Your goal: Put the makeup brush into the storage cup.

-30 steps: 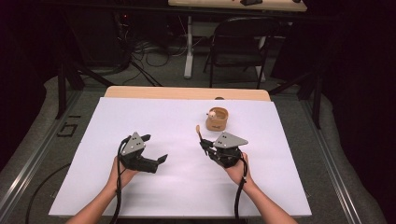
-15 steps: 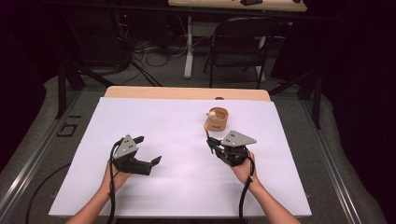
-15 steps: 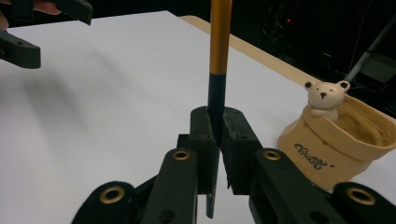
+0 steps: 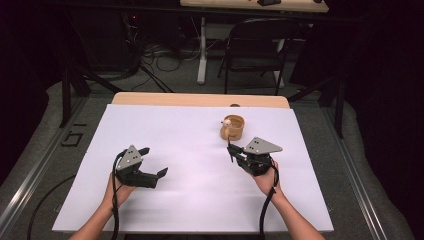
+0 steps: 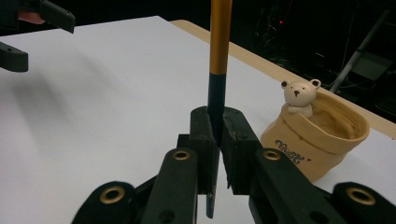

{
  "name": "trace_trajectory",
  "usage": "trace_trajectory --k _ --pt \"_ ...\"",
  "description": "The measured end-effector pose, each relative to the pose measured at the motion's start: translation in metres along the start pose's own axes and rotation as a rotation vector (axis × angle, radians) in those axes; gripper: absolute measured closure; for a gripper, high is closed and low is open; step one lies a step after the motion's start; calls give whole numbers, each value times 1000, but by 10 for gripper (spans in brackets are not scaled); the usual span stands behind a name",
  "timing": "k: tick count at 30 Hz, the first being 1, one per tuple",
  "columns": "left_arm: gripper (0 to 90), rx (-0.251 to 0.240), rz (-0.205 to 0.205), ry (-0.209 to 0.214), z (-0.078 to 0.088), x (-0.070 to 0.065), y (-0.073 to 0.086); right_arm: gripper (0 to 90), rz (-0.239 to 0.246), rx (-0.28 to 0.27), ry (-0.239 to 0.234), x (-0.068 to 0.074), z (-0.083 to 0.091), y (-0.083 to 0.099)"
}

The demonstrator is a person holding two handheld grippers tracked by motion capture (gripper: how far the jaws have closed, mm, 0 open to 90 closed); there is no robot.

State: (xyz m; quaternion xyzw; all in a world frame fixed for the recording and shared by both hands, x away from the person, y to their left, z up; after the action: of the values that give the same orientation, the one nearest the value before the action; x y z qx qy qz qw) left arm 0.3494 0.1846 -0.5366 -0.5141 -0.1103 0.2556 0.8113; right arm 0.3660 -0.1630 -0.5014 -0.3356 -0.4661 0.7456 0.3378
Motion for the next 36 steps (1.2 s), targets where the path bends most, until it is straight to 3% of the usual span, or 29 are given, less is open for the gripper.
trace_trajectory --k 29,36 --pt "32 5 -1 -10 2 3 0 840 -36 -32 66 -24 8 -6" --pt "33 -2 3 8 1 2 0 840 -48 -36 81 -29 7 -8"
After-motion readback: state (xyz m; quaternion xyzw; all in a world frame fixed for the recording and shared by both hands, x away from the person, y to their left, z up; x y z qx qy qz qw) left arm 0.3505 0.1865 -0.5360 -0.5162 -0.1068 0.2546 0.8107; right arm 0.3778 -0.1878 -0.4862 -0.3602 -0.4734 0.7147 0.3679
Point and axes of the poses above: each handheld gripper's, and its own axes: z roughly backward along the jaws, y roughly out of its underside, x roughly to its left, the point moved 3 cm from there along -z, roughly forward along the jaws, and after that the axes turned 13 degrees about y, right-handed, at the moved point
